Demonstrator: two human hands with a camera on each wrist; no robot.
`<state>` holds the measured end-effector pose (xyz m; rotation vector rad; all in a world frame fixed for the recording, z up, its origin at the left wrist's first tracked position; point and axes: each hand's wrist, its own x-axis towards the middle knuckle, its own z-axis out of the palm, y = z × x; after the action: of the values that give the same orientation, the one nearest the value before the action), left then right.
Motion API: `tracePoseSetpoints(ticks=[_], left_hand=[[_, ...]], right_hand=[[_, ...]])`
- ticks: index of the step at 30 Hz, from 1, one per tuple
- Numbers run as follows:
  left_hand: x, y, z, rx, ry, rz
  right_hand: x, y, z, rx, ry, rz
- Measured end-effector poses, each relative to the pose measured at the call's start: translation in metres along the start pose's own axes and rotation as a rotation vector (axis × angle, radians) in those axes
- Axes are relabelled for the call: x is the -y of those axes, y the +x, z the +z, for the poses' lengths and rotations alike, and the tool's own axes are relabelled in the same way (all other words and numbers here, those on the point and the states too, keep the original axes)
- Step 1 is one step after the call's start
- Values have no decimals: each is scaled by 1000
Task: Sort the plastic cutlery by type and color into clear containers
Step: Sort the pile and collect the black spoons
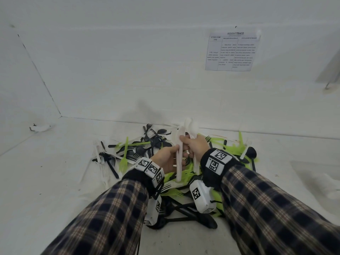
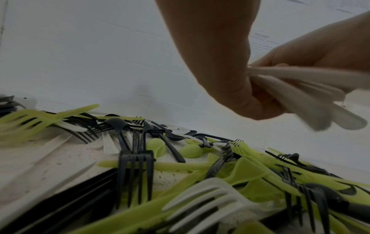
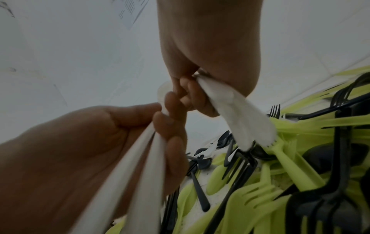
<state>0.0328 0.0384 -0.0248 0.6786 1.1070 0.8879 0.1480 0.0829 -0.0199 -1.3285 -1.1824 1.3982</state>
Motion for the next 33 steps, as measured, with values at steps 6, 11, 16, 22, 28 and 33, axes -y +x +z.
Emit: tracePoseSetpoints(ticks=[6,11,16,22,28,33], left_hand=[[3,0,-4,27,55,-36],[8,4,1,-55,90,-3],[11,9,7,-128,68,59],[11,6,10,-84,-19,-7],[9,0,19,-51,10,22],[12,8,19,-206,-46,91]], right_hand=[[1,-6,-7,77,-64,21],[-2,-3,-4,-20,-360,-74],[1,-3,0,-171,-443,-118],[-1,-2,8,-164,-196,-23],[-6,-4,9,-198,-301,-64],[-3,-9,10,-172,-213,-30]])
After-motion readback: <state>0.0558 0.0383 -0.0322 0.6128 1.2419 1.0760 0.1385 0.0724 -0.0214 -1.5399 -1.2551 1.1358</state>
